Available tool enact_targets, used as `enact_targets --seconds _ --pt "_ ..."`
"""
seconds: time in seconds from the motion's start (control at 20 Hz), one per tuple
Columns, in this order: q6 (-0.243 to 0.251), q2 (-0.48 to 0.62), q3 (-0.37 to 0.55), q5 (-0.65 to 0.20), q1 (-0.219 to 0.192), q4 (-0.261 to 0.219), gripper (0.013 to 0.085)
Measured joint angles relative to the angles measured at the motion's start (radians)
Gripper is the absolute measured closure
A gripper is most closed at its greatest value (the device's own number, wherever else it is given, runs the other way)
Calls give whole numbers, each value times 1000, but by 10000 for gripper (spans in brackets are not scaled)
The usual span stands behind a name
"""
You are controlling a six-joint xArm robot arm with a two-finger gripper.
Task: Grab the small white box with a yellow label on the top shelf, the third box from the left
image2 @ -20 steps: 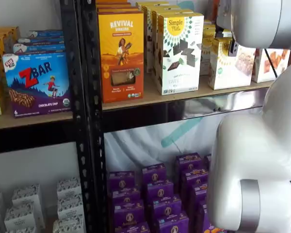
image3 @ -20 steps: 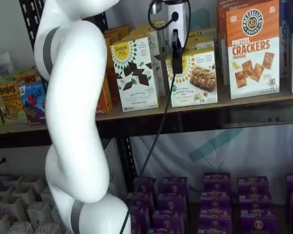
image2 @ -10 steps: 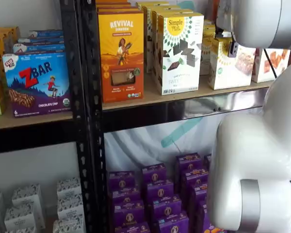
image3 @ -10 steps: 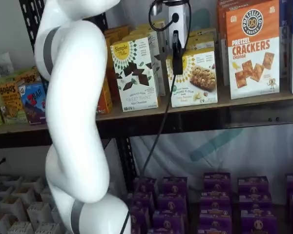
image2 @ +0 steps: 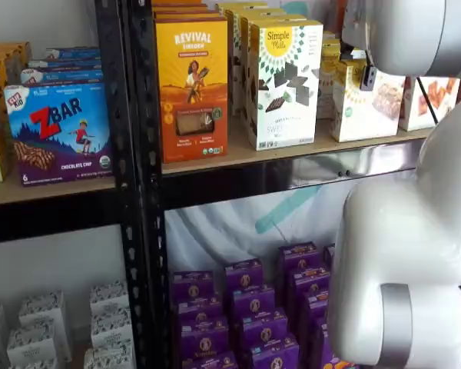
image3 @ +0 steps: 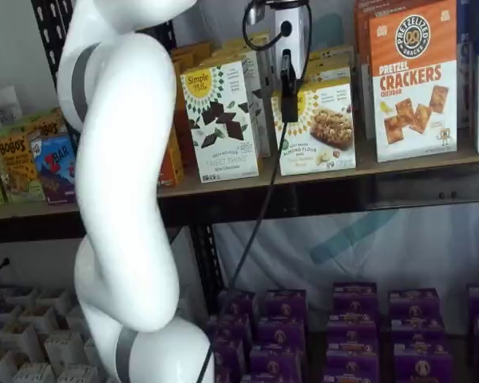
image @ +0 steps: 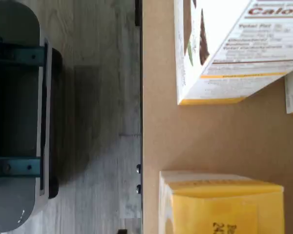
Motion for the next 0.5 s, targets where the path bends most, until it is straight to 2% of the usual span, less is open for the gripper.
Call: enact_targets --seconds 0.05,0.1,0.25,0.5 --pt "0 1 -2 3 -1 1 210" --pt "0 2 -4 5 -1 3 210" --pt "-2 6 -12 9 -5 9 290" --pt "-3 7 -18 14 -5 4 290"
